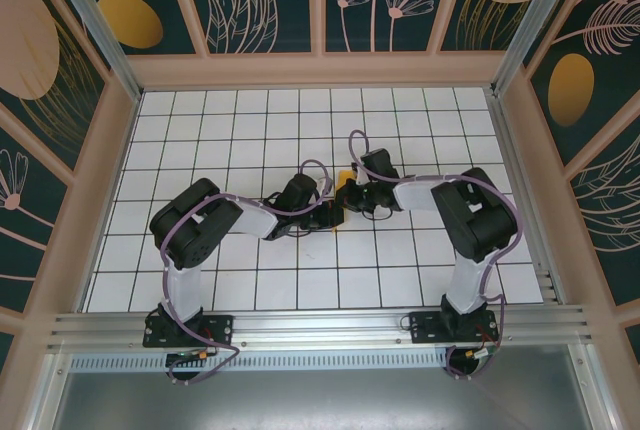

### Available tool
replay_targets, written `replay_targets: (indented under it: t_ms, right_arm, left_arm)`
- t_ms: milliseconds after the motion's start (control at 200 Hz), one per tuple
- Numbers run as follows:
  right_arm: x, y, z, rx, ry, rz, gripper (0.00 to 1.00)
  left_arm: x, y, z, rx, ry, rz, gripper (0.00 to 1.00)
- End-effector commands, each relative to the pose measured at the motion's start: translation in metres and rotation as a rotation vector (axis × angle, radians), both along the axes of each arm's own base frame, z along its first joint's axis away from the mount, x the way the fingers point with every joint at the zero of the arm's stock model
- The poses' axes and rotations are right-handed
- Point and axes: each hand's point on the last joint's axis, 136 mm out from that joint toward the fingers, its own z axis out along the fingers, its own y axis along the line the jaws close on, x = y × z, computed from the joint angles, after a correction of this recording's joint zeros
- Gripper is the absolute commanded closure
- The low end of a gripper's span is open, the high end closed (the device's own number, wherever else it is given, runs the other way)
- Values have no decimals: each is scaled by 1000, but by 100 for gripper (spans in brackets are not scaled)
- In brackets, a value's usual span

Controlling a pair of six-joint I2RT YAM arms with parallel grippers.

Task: Fold a paper plane with a square sheet of paper (fold left side to right side)
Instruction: Fold the wing for the fifth time at the center of the table.

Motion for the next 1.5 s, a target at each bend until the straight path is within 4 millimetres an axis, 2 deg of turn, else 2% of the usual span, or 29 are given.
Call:
replay_targets:
  t_ms: [0,180,545,786,1266,1396,1496]
  right_arm:
    - [9,-10,-13,-90,-26,-21,91]
    - [19,-29,-17,-135,-54,-54,90]
    - [50,-47,-7,-127,-112,-76,89]
    - [80,-62,-8,-145,-128,-94,89]
    - [143,-110,-15,-220,-141,-167,88]
    - [161,-123,-6,-196,-163,-193,88]
    - [169,-122,17,-169,-201,-185,88]
  left_arm:
    - [-33,36,-60,194,187,24,91]
    - [-36,40,-67,219,208,30,92]
    - [-37,41,-72,235,221,28,92]
    - [-37,40,-71,235,220,24,92]
    - [-37,40,-71,234,220,26,92]
    - [-36,40,-69,229,219,27,93]
    - [-36,39,-69,227,217,25,93]
